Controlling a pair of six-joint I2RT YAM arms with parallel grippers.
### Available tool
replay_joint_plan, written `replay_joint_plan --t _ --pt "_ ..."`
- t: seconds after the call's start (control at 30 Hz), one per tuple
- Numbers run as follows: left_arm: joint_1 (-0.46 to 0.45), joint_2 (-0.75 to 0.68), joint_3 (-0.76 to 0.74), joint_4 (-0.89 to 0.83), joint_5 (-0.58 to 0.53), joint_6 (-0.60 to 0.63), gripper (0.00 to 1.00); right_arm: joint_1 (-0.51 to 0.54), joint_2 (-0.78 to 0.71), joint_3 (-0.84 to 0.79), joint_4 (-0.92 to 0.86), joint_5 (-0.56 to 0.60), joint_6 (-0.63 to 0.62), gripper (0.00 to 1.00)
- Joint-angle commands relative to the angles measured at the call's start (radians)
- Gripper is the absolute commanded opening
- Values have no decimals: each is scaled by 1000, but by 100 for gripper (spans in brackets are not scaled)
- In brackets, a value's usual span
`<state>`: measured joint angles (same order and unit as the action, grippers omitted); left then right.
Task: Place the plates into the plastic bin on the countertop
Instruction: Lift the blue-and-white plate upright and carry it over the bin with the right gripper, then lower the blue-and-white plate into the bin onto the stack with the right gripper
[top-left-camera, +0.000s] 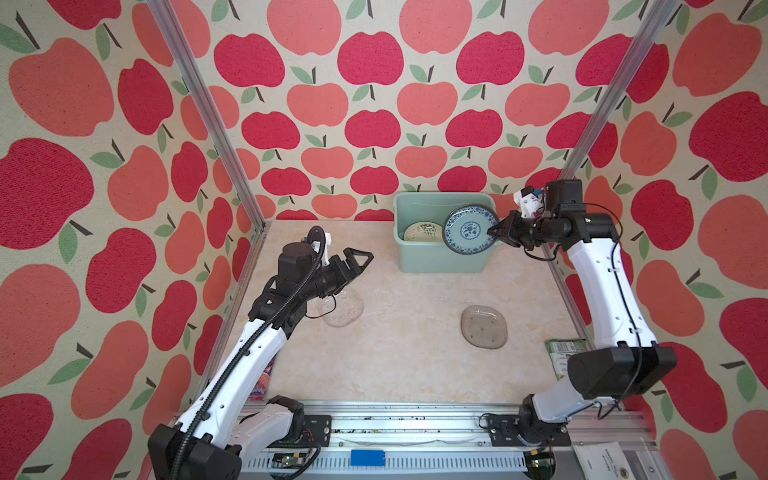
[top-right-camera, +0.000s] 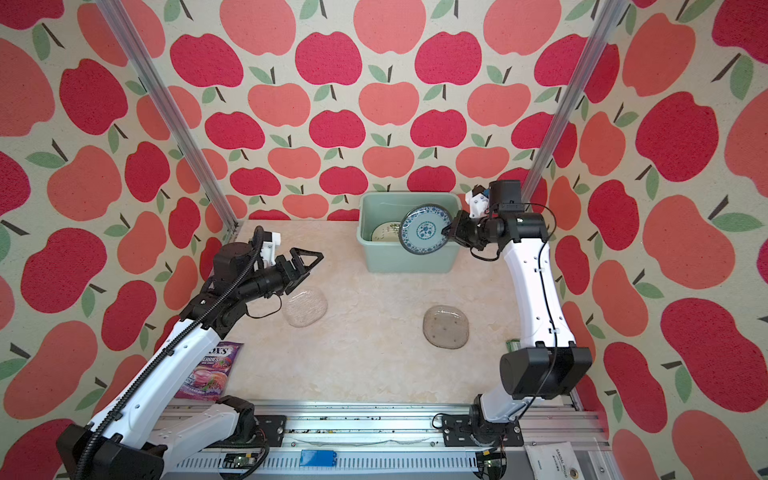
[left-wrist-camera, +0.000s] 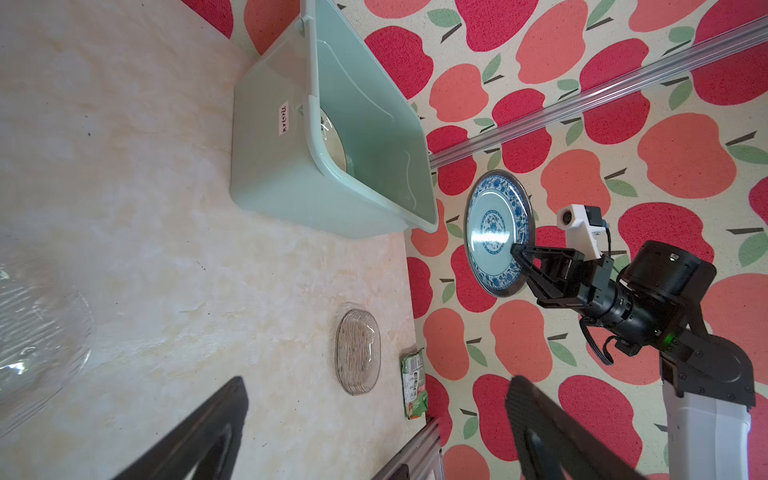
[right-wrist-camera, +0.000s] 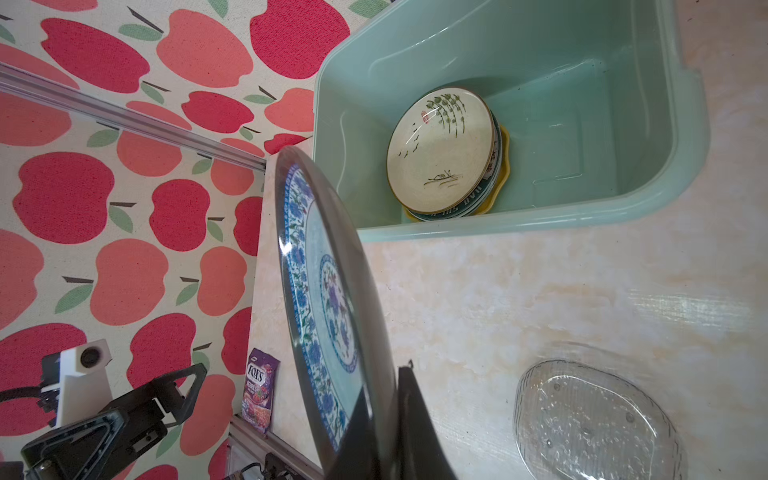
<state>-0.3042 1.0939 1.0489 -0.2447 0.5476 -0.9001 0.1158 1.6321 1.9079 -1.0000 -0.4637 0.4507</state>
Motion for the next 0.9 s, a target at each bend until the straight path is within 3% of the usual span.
replay_joint_plan --t 0.0,0.37,0.87 --pt "24 60 89 21 73 0 99 19 114 140 -49 37 -21 1" --pt "24 279 248 -66 51 52 99 54 646 752 -170 67 -44 2" --pt "22 489 378 -110 103 66 100 101 874 706 72 31 -9 3"
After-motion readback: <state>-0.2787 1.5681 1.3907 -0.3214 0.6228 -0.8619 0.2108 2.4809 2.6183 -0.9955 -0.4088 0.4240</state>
